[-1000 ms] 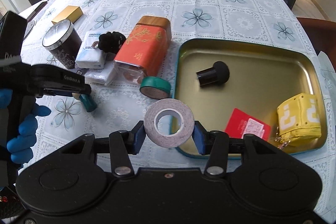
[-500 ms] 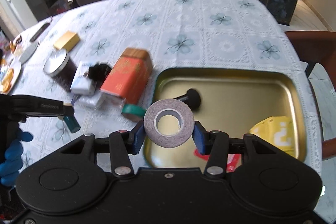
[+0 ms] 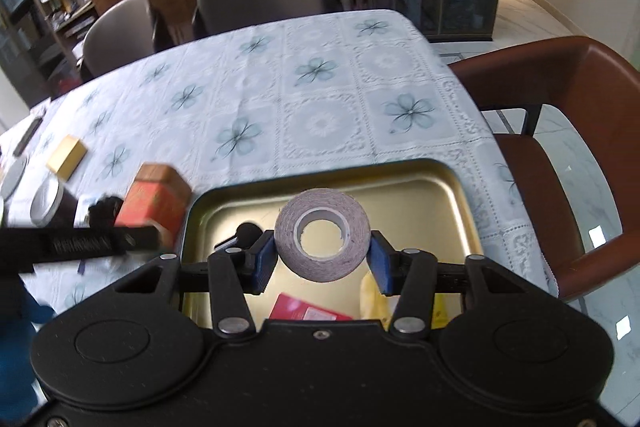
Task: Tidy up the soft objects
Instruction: 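Carry the tape roll and the brush into the tray and release both, then move the right gripper to the green tape roll and grasp it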
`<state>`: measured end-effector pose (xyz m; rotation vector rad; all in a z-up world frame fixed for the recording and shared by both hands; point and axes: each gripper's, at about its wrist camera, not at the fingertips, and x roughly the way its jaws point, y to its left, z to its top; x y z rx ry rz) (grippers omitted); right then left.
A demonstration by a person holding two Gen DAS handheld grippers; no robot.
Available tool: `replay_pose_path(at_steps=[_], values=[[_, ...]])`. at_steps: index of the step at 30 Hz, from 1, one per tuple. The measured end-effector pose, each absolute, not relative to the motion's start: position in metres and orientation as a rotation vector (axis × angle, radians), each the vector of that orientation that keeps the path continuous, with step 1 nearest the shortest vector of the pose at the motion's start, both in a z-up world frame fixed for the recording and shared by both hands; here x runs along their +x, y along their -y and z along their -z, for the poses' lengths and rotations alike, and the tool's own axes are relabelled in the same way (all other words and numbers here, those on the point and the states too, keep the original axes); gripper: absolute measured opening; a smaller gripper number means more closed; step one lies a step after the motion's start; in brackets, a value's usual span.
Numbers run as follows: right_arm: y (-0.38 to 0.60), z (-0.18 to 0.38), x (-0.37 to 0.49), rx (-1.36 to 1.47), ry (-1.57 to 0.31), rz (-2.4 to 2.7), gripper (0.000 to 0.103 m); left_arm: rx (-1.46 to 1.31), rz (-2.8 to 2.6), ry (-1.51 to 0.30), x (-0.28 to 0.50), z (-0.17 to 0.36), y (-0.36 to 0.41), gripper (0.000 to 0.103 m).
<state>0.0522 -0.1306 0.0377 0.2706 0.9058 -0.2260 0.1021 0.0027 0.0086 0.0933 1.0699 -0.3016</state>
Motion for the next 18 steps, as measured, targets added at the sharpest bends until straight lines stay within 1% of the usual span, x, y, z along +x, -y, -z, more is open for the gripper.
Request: replay_pose_path(at_steps=[2,3,5,9,16,18], values=[[0.136,-0.038,0.054,0.279,-0.903,0.225,0.058,0.106,0.291,-1.09,0.101,-0.003,0.001,0.062],[0.138,-0.037,0.055,0.277,-0.903,0.226,0.058,0.104,0.282,-1.104,0.098,-0.001,-0.001,0.063],[0.141,-0.035,0.057,0.272,-0.907,0.216,0.058,0.102,0.26,-1.129,0.096,0.004,-0.003,0.064],[0.146,-0.03,0.06,0.293,-0.932,0.196,0.058,0.103,0.204,-1.169,0.095,0.014,-0.008,0.07],[0.142,-0.023,0.063,0.294,-0.977,0.182,0.058,0.142,0.145,-1.21,0.095,0.021,-0.015,0.076],[0.137,-0.022,0.063,0.289,-0.984,0.18,0.058,0.152,0.144,-1.217,0.094,0.022,-0.019,0.079]])
